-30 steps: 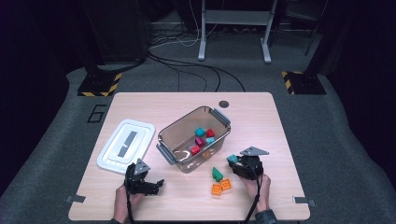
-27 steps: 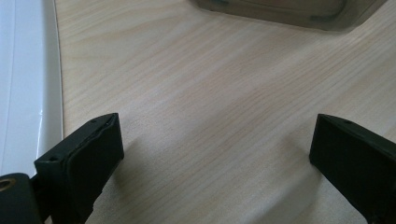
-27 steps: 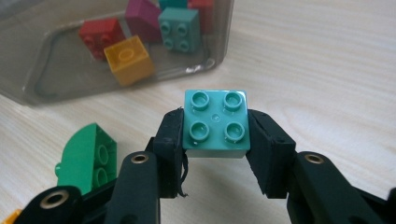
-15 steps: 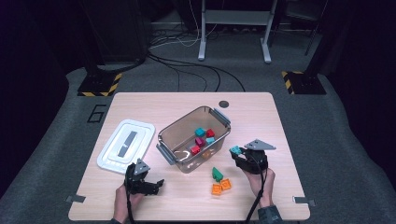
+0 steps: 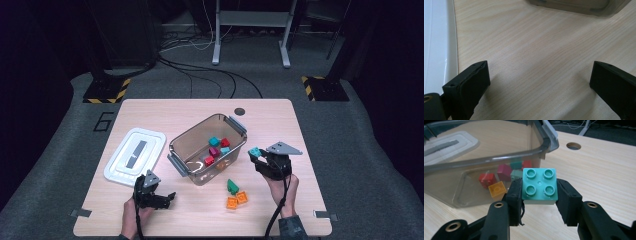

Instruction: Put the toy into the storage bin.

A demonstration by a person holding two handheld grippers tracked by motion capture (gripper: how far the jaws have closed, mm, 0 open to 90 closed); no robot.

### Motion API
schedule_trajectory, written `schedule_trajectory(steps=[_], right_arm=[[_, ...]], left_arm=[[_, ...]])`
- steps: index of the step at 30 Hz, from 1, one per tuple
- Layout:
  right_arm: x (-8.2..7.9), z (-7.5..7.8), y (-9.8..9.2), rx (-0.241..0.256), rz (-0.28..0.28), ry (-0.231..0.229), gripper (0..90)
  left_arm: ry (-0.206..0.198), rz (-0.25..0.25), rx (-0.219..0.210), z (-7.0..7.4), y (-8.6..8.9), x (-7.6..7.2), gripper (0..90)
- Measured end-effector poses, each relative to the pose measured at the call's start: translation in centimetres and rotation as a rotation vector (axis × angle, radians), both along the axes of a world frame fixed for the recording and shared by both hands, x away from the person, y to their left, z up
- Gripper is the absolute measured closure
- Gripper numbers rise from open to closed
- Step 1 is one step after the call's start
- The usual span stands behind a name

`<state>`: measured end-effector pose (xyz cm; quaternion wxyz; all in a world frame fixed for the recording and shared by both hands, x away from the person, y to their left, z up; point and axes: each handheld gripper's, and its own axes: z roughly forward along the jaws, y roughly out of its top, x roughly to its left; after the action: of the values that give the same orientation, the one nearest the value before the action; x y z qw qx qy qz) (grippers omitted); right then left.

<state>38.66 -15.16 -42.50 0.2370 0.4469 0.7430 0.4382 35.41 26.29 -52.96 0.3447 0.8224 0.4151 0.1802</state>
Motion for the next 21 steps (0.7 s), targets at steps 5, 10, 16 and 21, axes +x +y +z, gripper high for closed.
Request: schedule_trajectory(steps=[5, 10, 16, 21], right_arm=[[0.1, 1.2, -0.1, -0.001, -0.003, -0.026, 58.3], [0.4, 2.3, 0.0, -0.005, 0.001, -0.049, 58.3], [0.8, 3.6, 0.3, -0.012, 0.001, -0.073, 58.3], [1.4, 4.4, 0.5, -0.013, 0.005, -0.083, 58.3]], left_arm=[[0.001, 0.0, -0.002, 0.0, 0.0, 0.0, 2.6], [0.001, 0.0, -0.003, 0.0, 0.0, 0.0, 2.6], [0.001, -0.001, -0.003, 0.0, 0.0, 0.0, 2.6], [0.001, -0.001, -0.002, 0.0, 0.0, 0.0, 2.6]])
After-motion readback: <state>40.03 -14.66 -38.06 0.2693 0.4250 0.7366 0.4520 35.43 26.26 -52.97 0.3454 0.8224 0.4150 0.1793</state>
